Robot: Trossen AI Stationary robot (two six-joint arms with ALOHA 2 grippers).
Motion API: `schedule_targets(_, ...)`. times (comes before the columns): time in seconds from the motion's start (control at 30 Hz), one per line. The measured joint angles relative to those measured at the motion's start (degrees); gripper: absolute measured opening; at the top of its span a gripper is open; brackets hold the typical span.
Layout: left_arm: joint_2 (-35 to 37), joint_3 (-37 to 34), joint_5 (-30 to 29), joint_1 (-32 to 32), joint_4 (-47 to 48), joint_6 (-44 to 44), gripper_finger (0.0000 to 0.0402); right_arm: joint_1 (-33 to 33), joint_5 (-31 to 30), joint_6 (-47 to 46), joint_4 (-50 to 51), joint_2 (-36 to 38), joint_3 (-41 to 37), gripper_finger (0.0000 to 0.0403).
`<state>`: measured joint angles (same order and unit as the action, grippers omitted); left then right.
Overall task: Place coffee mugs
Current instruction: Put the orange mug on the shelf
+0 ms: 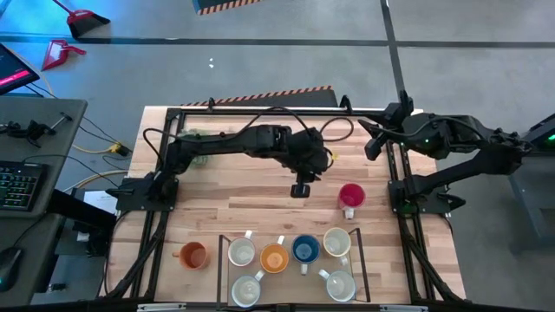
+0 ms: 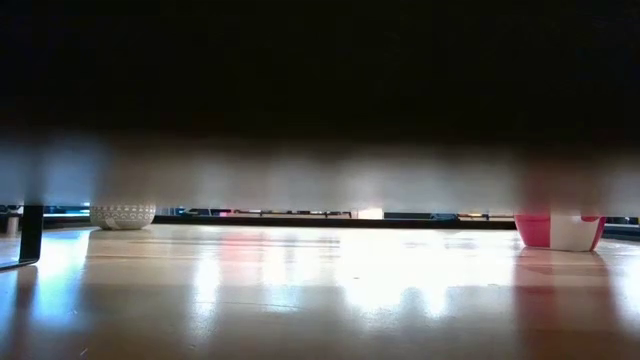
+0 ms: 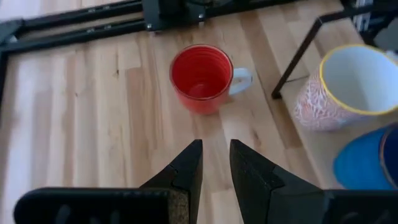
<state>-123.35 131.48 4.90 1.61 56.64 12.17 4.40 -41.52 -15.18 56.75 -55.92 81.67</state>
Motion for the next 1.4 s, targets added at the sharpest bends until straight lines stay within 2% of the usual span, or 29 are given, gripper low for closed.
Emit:
schedule_targets(0.17, 3.5, -0.2, -5.0, 0.0, 1.9, 0.6, 0.007, 0.0, 2.5, -2.4, 1.5, 0.0, 0.0, 0.0092)
schedule_targets(0.3, 10.3, 0.1, -9.1, 0.6, 7.0, 0.5, 0.0048, 0.0, 4.1, -5.3, 4.1, 0.0, 0.0, 0.0092)
schedule_targets(0.5, 21.9, -0.1, -9.8, 0.8, 16.5, -2.3, 0.0008, 0.0, 4.1, -6.9, 5.6, -0.4, 0.0, 0.0092)
schedule_targets(0.7, 34.5, -6.1, -13.0, -4.0, 22.1, -7.7, 0.0004, 0.6, 4.1, -5.5, 5.1, -1.7, 0.0, 0.0092)
schedule_targets(0.87, 49.6, -19.1, -18.4, -11.6, 22.7, -14.4, 0.0005, 5.1, 5.3, -0.7, 2.4, -1.6, 0.0, 0.0087)
schedule_targets(1.03, 66.2, -38.7, -26.6, -21.1, 17.0, -27.8, 0.0005, 11.4, 5.7, -3.1, 1.1, 1.3, -1.7, 0.006)
schedule_targets(1.2, 79.0, -57.1, -32.8, -28.4, 5.5, -31.6, 0.0005, 17.1, 2.4, -4.7, -10.8, 8.1, -16.7, 0.0034)
schedule_targets(1.4, 86.5, -73.5, -38.0, -32.4, -5.6, -31.9, 0.0005, 20.2, 1.8, -3.7, -32.4, 17.1, -39.0, 0.0023)
